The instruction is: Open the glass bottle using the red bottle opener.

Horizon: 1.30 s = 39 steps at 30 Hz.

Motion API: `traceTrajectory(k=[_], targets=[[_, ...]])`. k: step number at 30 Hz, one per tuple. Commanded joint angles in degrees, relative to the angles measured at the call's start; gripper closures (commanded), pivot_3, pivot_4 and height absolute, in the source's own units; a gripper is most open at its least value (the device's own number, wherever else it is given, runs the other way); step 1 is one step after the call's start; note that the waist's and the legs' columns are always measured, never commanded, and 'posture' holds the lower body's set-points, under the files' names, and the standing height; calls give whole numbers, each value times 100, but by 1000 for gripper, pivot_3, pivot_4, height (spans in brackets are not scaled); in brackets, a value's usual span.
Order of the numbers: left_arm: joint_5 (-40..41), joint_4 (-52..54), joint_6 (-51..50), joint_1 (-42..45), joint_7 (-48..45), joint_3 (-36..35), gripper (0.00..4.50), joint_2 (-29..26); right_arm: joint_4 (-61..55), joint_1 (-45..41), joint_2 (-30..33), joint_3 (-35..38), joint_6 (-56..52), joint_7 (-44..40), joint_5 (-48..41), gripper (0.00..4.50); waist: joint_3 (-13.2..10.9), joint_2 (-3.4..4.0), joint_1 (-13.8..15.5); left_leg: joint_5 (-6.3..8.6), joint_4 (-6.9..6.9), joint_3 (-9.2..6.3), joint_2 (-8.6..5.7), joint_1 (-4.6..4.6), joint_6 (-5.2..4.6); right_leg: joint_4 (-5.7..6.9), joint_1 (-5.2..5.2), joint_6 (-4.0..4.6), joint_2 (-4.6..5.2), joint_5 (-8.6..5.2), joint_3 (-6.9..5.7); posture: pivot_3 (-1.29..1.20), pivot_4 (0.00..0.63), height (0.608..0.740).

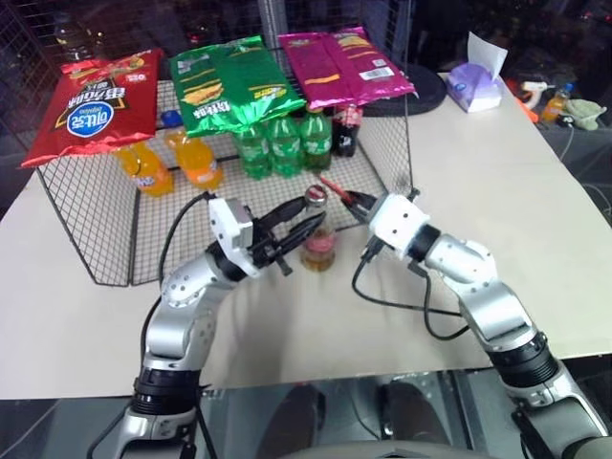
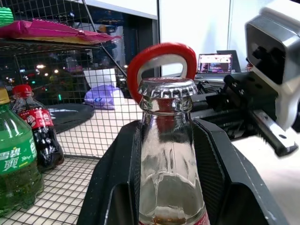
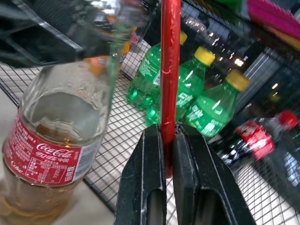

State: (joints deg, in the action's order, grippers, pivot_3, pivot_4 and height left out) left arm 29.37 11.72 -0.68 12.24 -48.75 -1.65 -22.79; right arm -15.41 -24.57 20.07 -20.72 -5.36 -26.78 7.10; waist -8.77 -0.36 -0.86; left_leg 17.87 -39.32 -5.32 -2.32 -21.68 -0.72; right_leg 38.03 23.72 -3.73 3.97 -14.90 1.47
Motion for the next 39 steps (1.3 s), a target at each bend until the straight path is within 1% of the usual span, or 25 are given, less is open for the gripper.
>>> traceTrajectory(k=[1, 5, 9, 13, 18, 21, 26, 31, 39], targets=[[-217, -156, -67, -16, 101, 70, 3386, 5, 21, -170, -35, -62, 540, 149, 411, 4500, 0, 0, 0, 0, 0, 0, 0, 0, 0, 0, 0, 0, 0, 0, 0, 0, 150, 740], [-249, -224, -84, 32, 156, 89, 3386, 28, 262, -268, 45, -162, 990, 272, 961, 4500, 0, 0, 2, 0, -1, 1, 0, 1, 0, 1, -1, 0, 0, 0, 0, 0, 150, 740], [-284, -262, -90, 56, 167, 123, 3386, 50, 560, -349, 55, -225, 1534, 598, 1479, 4500, 1, 0, -2, 0, -1, 2, -1, 3, 1, 2, -2, 0, -1, 0, 1, 0, 150, 740], [-301, -281, -104, 63, 177, 140, 3386, 57, 778, -366, 28, -275, 1906, 740, 1754, 4500, 2, 0, -1, 0, -1, 3, -1, 5, 1, 3, -3, 0, -1, 0, 2, 0, 150, 740], [-325, -302, -108, 32, 170, 158, 3386, 54, 972, -480, 177, -324, 2383, 919, 2280, 4500, 2, 0, 3, -1, -2, 4, -1, 12, 1, 3, -11, 0, -1, 0, 2, 0, 150, 740], [-334, -307, -114, 36, 174, 159, 3386, 57, 1105, -647, 358, -241, 2683, 1078, 2554, 4500, 2, 0, 7, -1, -1, 4, -1, 15, 1, 4, -14, 0, -1, 0, 2, 0, 150, 740], [-346, -317, -105, 10, 175, 171, 3386, 61, 1475, -1189, 712, 21, 3083, 1606, 3099, 4500, 5, -2, -4, -1, -2, 8, -2, 21, 1, 6, -16, 0, -2, 0, 6, 0, 150, 740], [-345, -320, -79, -15, 205, 203, 3386, 45, 1775, -1461, 823, 250, 3241, 1973, 3182, 4500, 6, -3, -11, -1, 1, 14, 1, 22, 2, 6, -16, 0, -4, 0, 11, 0, 150, 740], [-343, -333, -34, -52, 240, 185, 3386, 42, 1934, -1447, 767, 399, 3283, 2108, 3045, 4500, 6, -3, -22, -1, 1, 16, 3, 22, 1, 6, -16, 0, -5, 0, 13, 0, 150, 740]])
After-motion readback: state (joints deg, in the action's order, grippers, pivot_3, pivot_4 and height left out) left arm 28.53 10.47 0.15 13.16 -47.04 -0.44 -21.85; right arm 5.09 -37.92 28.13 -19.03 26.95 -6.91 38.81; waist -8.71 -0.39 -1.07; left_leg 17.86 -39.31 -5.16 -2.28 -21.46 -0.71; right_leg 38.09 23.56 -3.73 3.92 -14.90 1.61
